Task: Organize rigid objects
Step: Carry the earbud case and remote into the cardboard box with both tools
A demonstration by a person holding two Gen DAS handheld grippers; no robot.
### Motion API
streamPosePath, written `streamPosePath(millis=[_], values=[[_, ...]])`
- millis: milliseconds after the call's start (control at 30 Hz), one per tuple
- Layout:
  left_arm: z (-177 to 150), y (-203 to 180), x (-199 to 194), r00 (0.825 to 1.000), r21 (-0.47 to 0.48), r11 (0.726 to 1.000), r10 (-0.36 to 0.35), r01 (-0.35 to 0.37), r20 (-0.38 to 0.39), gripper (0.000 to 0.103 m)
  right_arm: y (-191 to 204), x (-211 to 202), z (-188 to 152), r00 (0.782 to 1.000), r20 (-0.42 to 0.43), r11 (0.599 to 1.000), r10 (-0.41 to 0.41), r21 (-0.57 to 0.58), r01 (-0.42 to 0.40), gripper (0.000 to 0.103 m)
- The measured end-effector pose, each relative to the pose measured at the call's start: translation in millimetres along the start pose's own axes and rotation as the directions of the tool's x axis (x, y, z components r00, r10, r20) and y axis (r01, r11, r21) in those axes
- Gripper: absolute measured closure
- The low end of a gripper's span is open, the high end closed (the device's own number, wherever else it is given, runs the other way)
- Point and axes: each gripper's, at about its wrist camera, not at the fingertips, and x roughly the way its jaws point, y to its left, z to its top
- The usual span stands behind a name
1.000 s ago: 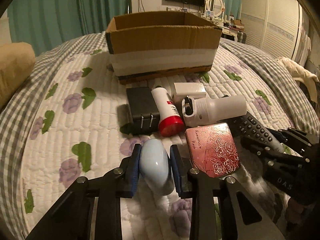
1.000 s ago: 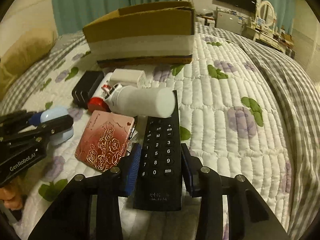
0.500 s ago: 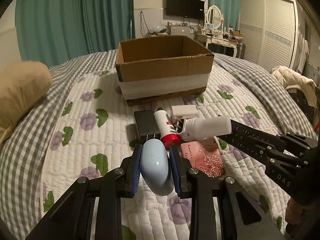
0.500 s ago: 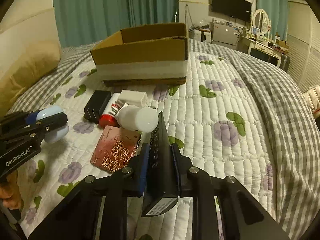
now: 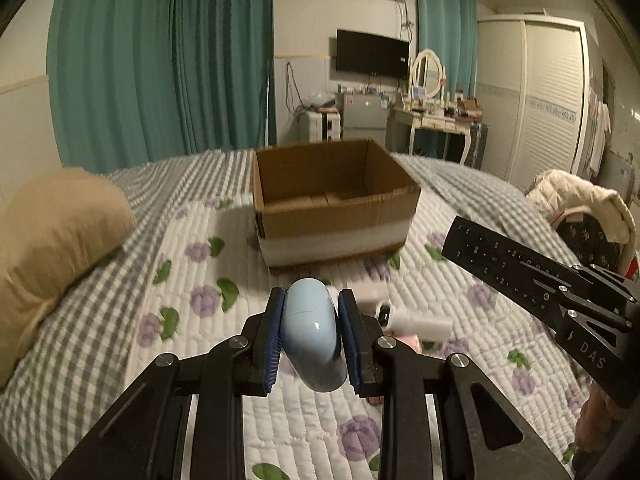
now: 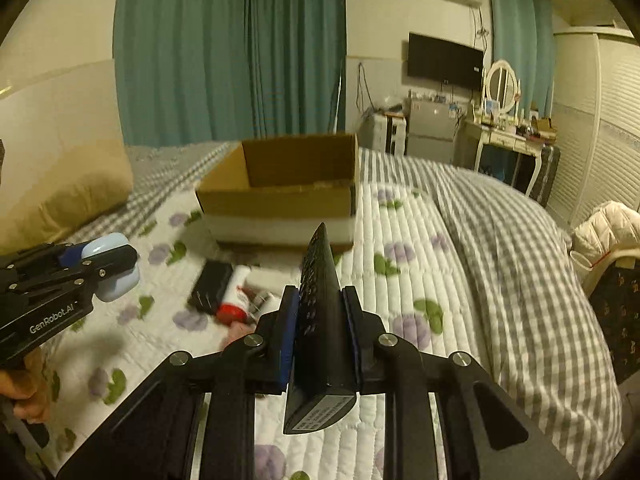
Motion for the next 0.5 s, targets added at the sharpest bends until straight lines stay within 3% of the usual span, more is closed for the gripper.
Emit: streamPosePath(millis=[233,500], values=[[28,8,-10,0.997,0.0,1.0,-0.015,0.015,0.069,0.076,6,-19,32,0.997,0.083,1.0,0.005,-0.022,-0.003,0.082],[63,14,10,0.993,0.014,1.0,-0.007,0.005,0.121,0.076,2,-9,70,0.991,0.13,1.0,0.017,-0.017,-0.015,0.082]])
